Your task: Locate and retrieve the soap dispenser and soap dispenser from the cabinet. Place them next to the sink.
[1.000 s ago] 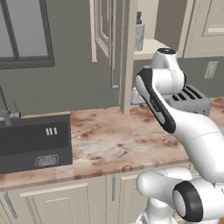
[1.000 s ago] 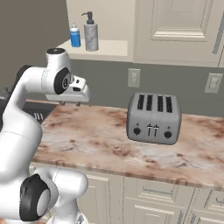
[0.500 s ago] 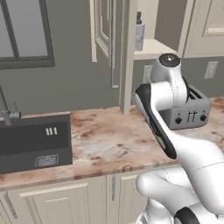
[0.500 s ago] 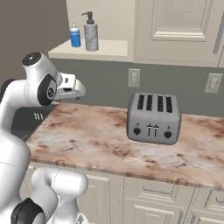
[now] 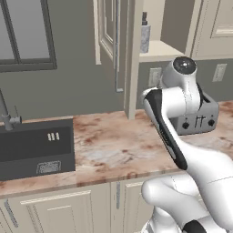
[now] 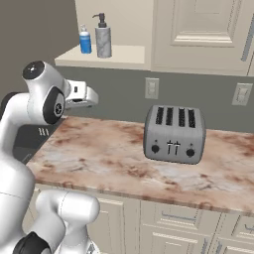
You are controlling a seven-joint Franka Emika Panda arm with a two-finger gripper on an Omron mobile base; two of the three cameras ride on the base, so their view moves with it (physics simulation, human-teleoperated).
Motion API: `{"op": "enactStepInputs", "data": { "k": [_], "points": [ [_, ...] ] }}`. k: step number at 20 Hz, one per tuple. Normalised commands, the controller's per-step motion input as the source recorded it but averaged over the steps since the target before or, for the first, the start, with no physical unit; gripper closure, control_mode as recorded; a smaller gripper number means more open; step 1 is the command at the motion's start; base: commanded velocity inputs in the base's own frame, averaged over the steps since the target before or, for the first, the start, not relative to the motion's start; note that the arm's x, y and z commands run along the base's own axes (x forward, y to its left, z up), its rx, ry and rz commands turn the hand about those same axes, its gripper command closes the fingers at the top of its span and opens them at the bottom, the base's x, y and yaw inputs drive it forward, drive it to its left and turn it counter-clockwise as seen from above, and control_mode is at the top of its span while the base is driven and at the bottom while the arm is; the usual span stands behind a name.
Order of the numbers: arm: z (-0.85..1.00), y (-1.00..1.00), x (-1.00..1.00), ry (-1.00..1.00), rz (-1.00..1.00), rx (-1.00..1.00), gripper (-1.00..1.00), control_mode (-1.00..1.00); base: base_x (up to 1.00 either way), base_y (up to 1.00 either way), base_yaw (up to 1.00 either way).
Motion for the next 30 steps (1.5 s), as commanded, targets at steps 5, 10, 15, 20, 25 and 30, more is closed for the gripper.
{"op": "enactStepInputs", "data": {
  "k": [5, 10, 15, 20, 25, 30],
  "points": [
    [0.65, -0.01, 0.0, -0.02, 0.0, 0.05, -1.0, -1.0, 0.0, 0.0, 0.0],
    [0.53, -0.06, 0.0, 0.0, -0.04, 0.13, -1.0, -1.0, 0.0, 0.0, 0.0],
    [0.22, -0.04, 0.07, 0.0, -0.08, 0.15, -1.0, -1.0, 0.0, 0.0, 0.0],
    [0.1, 0.0, 0.2, -0.02, -0.08, 0.13, -1.0, -1.0, 0.0, 0.0, 0.0],
    [0.34, 0.0, 0.29, -0.03, -0.03, 0.03, -1.0, -1.0, 0.0, 0.0, 0.0],
    [0.23, 0.0, 0.34, -0.09, -0.01, -0.01, -1.0, -1.0, 0.0, 0.0, 0.0]
  ]
}}
